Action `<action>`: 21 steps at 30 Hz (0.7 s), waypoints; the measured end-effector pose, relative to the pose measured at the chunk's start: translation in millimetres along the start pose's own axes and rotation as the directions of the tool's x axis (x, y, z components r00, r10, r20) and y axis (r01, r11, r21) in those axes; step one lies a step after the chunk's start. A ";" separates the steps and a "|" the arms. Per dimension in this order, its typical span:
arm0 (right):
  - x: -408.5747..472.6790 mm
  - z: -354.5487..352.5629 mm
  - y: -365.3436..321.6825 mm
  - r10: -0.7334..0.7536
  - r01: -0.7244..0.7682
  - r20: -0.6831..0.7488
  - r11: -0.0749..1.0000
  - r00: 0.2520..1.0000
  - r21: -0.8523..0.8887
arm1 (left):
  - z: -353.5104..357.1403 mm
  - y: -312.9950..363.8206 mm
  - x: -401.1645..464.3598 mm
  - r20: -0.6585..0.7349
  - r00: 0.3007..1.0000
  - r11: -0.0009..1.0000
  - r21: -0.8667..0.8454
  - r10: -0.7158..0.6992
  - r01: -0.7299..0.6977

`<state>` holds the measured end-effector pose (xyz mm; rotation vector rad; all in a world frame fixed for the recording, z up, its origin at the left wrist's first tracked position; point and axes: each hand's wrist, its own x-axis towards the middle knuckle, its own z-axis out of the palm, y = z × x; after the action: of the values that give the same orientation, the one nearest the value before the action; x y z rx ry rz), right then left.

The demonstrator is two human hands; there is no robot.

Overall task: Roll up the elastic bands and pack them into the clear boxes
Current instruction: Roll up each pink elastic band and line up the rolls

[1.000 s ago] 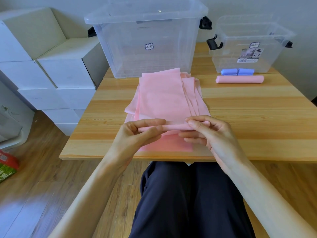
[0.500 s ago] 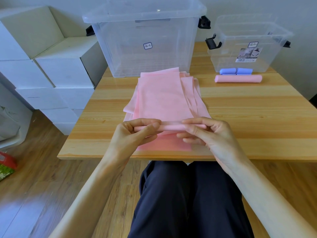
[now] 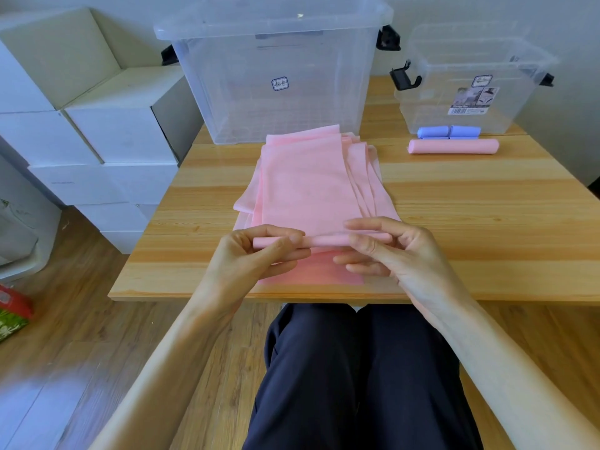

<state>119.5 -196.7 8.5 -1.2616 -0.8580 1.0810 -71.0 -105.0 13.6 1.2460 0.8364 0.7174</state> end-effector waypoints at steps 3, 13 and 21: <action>-0.3 0.2 0.2 -0.006 0.006 0.008 1.000 1.000 -0.022 | 0.4 0.2 0.5 0.014 1.000 1.000 -0.015 -0.015 0.015; -1.8 0.2 0.0 0.006 -0.007 0.034 1.000 0.999 0.022 | -1.1 2.4 0.5 0.052 0.998 0.998 -0.057 -0.036 0.039; -2.8 0.5 -2.9 0.037 -0.040 0.044 0.998 0.998 0.058 | 1.2 2.4 -0.2 0.087 0.994 0.996 -0.057 -0.059 0.064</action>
<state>118.6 -199.2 11.6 -1.2137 -0.8311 1.1599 -70.1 -105.4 16.1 1.1848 0.7744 0.6307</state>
